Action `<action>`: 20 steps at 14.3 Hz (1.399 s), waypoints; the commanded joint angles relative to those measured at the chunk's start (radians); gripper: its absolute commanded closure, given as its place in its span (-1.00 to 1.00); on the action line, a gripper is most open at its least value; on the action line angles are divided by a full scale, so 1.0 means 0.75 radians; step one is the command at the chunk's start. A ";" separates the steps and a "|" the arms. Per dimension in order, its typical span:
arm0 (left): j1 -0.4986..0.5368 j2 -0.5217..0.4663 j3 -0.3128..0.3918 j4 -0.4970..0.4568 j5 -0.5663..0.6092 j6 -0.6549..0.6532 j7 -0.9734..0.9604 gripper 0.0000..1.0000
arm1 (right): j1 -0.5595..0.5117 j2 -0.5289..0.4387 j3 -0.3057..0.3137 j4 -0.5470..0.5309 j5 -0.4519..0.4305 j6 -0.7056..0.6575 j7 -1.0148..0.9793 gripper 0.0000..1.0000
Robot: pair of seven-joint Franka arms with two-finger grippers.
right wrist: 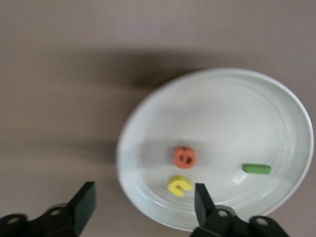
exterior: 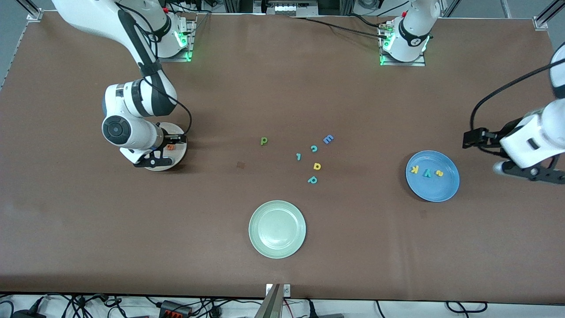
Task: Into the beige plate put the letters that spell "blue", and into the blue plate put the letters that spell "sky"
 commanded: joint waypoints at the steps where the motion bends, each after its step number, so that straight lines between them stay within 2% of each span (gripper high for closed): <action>1: -0.257 -0.255 0.371 -0.228 -0.155 0.137 0.021 -1.00 | 0.163 0.060 0.005 0.169 0.033 -0.024 0.138 -1.00; 3: -0.317 -0.468 0.435 -0.516 -0.149 0.333 0.023 -1.00 | 0.265 0.125 0.003 0.290 0.039 -0.024 0.255 -1.00; 5: -0.320 -0.556 0.437 -0.607 -0.144 0.391 0.017 -1.00 | 0.378 0.207 0.005 0.394 0.047 -0.020 0.440 -1.00; 8: -0.328 -0.559 0.425 -0.593 -0.142 0.361 0.017 -1.00 | 0.503 0.334 0.005 0.505 0.055 -0.003 0.760 -1.00; 11: -0.379 -0.532 0.427 -0.519 -0.092 0.220 0.021 -1.00 | 0.587 0.416 0.005 0.510 0.133 0.148 0.993 -1.00; 15: -0.375 -0.493 0.437 -0.480 -0.148 0.224 0.025 -1.00 | 0.673 0.473 0.005 0.503 0.139 0.230 1.082 -1.00; 20: -0.357 -0.481 0.435 -0.478 -0.151 0.220 0.025 -1.00 | 0.679 0.473 0.005 0.497 0.139 0.220 1.076 -1.00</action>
